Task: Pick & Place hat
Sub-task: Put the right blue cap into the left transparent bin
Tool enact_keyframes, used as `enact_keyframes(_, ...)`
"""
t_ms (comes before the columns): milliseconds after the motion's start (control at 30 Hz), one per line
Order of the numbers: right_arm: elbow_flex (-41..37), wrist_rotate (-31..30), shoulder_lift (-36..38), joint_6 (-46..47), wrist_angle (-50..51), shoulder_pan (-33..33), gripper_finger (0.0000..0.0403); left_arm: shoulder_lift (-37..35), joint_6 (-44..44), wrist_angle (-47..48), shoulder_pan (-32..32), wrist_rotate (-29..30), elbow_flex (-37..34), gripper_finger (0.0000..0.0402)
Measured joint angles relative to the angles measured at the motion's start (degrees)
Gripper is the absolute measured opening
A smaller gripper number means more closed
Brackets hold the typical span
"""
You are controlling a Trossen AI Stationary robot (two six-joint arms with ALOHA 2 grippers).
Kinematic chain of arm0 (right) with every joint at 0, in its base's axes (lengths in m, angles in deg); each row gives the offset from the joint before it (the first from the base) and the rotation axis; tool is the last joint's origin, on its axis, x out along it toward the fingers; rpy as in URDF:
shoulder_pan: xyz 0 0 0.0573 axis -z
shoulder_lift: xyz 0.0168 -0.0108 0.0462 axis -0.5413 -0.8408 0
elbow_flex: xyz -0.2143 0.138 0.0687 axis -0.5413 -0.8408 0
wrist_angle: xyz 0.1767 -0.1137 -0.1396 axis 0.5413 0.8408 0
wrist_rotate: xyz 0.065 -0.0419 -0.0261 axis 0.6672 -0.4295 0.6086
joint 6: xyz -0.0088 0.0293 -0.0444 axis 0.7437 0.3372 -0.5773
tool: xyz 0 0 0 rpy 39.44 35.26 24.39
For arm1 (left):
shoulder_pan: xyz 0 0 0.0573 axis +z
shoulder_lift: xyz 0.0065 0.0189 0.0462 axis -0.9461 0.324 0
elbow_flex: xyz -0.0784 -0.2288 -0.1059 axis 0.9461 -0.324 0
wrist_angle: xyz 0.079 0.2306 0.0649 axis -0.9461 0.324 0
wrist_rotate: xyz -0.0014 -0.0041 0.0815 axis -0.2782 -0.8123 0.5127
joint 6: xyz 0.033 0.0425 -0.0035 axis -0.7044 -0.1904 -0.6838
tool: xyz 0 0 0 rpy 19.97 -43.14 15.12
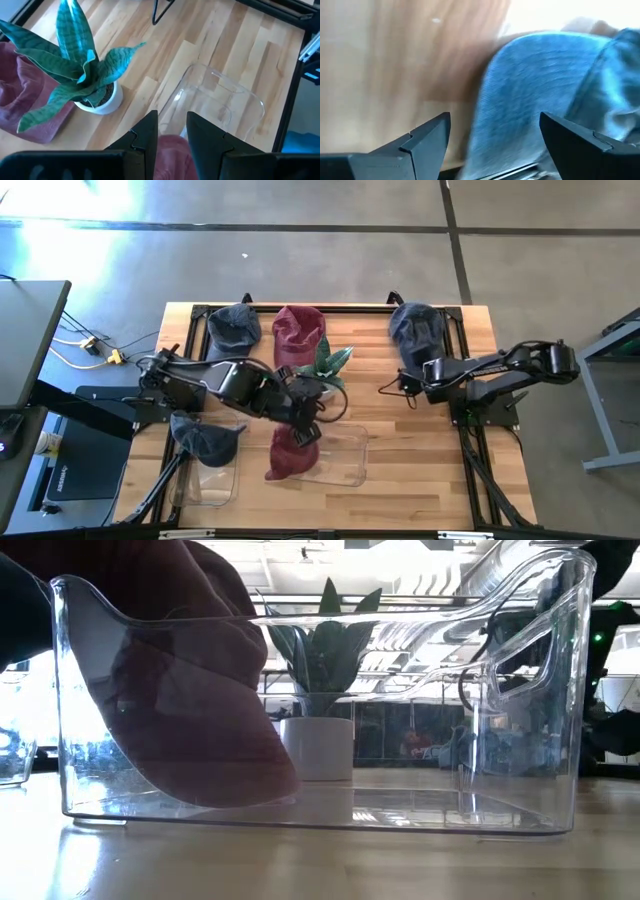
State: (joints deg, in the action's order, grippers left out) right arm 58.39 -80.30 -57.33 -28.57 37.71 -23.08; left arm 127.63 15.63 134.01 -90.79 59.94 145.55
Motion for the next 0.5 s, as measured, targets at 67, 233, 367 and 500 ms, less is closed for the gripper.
enact_keyframes(67, -0.6, -0.7, 0.0, -3.1, -2.6, 0.5, 0.0302, 0.0, -0.5, -0.5, 0.4, -0.1, 0.0, 0.0098)
enact_keyframes(233, -2.0, -5.7, 0.0, -10.7, -8.0, 1.9, 0.0302, 0.0, -0.5, -2.6, 0.3, -0.2, 0.0, 0.0098)
enact_keyframes(367, -2.7, -8.3, 0.0, -15.0, -11.9, 3.6, 0.0302, 0.0, -0.3, -3.5, 0.2, -0.2, 0.0, 0.0098)
enact_keyframes(500, -2.7, -10.5, 0.0, -15.7, -14.7, 5.0, 0.0292, 0.0, -0.3, -4.9, 0.2, -1.6, 0.0, 0.0098)
